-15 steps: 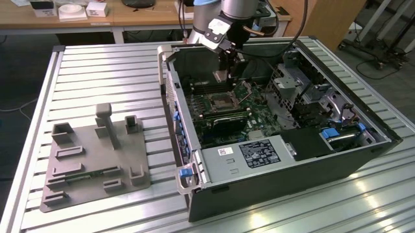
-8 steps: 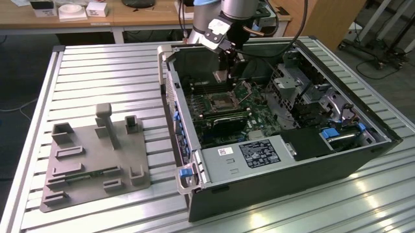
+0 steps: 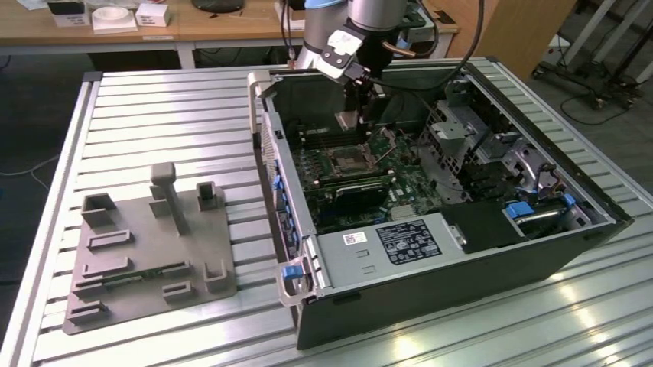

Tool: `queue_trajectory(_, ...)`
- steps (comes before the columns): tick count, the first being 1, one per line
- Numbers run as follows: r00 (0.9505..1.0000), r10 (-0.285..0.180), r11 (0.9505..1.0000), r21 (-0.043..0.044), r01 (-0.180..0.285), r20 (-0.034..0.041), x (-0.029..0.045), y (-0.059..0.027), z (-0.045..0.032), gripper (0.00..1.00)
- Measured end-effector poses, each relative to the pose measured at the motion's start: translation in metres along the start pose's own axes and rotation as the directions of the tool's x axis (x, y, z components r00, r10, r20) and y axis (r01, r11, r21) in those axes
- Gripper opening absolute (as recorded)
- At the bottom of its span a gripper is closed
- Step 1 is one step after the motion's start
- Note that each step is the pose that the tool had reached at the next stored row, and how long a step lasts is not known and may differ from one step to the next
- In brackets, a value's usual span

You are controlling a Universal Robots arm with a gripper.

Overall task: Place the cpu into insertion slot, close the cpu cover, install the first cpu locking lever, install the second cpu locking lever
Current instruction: 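Place the cpu into insertion slot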

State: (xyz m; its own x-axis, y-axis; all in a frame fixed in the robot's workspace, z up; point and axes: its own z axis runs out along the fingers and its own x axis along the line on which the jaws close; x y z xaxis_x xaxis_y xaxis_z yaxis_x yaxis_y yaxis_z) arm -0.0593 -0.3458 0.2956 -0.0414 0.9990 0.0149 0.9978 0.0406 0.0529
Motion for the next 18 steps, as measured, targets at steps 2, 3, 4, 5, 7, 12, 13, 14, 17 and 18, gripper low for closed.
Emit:
queue_trajectory(2, 1.0000, 0.004, 1.0000, -0.0002, -0.004, -0.0001, 0.0000, -0.0001, 0.0010, 0.55)
queue_trajectory(3, 0.9999, 0.010, 0.9999, -0.0001, -0.010, 0.0006, 0.0000, -0.0001, 0.0015, 0.55)
queue_trajectory(4, 0.9999, 0.017, 0.9999, -0.0002, -0.017, 0.0009, 0.0000, -0.0001, 0.0022, 0.55)
queue_trajectory(5, 0.9998, 0.022, 0.9998, -0.0003, -0.022, 0.0011, 0.0000, -0.0001, 0.0030, 0.55)
queue_trajectory(7, 0.9997, 0.023, 0.9997, 0.0000, -0.023, 0.0014, 0.0003, -0.0003, 0.0052, 0.55)
queue_trajectory(12, 0.9997, 0.024, 0.9997, 0.0002, -0.024, 0.0012, 0.0007, 0.0000, 0.0074, 0.55)
queue_trajectory(13, 0.9997, 0.023, 0.9997, 0.0002, -0.023, 0.0012, 0.0009, 0.0000, 0.0075, 0.55)
queue_trajectory(14, 0.9997, 0.023, 0.9997, 0.0003, -0.023, 0.0013, 0.0010, 0.0000, 0.0076, 0.55)
queue_trajectory(17, 0.9997, 0.023, 0.9997, 0.0004, -0.023, 0.0013, 0.0017, 0.0002, 0.0090, 0.55)
queue_trajectory(18, 0.9997, 0.023, 0.9997, 0.0010, -0.023, 0.0012, 0.0018, 0.0001, 0.0103, 0.55)
